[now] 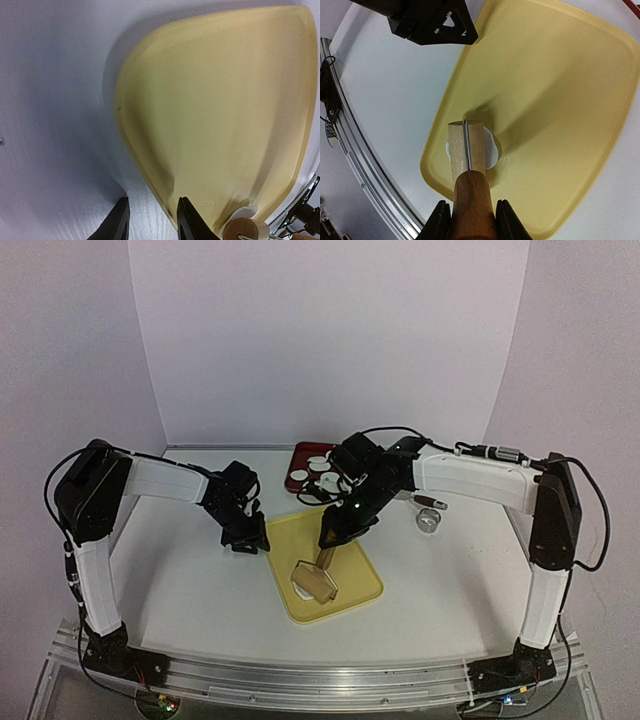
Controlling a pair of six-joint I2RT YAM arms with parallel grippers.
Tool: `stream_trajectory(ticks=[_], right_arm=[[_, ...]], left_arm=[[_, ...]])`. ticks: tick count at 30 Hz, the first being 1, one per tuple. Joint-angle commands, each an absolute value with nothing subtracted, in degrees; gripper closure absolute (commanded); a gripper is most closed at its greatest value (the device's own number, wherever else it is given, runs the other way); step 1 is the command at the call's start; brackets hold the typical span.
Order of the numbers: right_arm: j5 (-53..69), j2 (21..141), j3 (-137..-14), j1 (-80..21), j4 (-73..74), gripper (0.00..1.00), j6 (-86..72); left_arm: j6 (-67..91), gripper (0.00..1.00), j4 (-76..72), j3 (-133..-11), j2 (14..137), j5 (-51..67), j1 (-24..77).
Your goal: Roll out the dumpling wrappers from the dough
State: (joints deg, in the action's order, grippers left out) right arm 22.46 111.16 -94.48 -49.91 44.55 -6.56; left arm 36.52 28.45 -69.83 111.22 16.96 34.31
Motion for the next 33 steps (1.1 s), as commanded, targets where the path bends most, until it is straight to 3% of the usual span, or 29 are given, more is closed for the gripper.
stream_trajectory(ticks=[1, 10, 19, 28, 33], right_arm=[[21.48, 112.06, -95.21, -50.49, 42.90, 1.00, -4.85], [19.57, 114.67, -91.69, -50.83, 43.17, 1.00, -5.56], [20.06, 118.43, -91.89, -51.63, 44.57, 1.00, -6.42], [3.39, 117.27, -92.35, -51.59, 48.51, 1.00, -11.62], [3.18, 113.95, -91.14, -48.75, 48.82, 1.00, -14.22]], left_arm=[[37.02, 0.72, 28.86, -72.38, 113.62, 15.47, 35.09], [37.34, 1.00, 29.35, -74.71, 117.00, 15.36, 35.49], [37.51, 1.00, 30.59, -76.99, 118.42, 14.43, 35.60], [35.17, 1.00, 32.48, -80.05, 120.21, 12.82, 35.81], [33.53, 1.00, 32.30, -81.01, 120.60, 12.31, 35.96]])
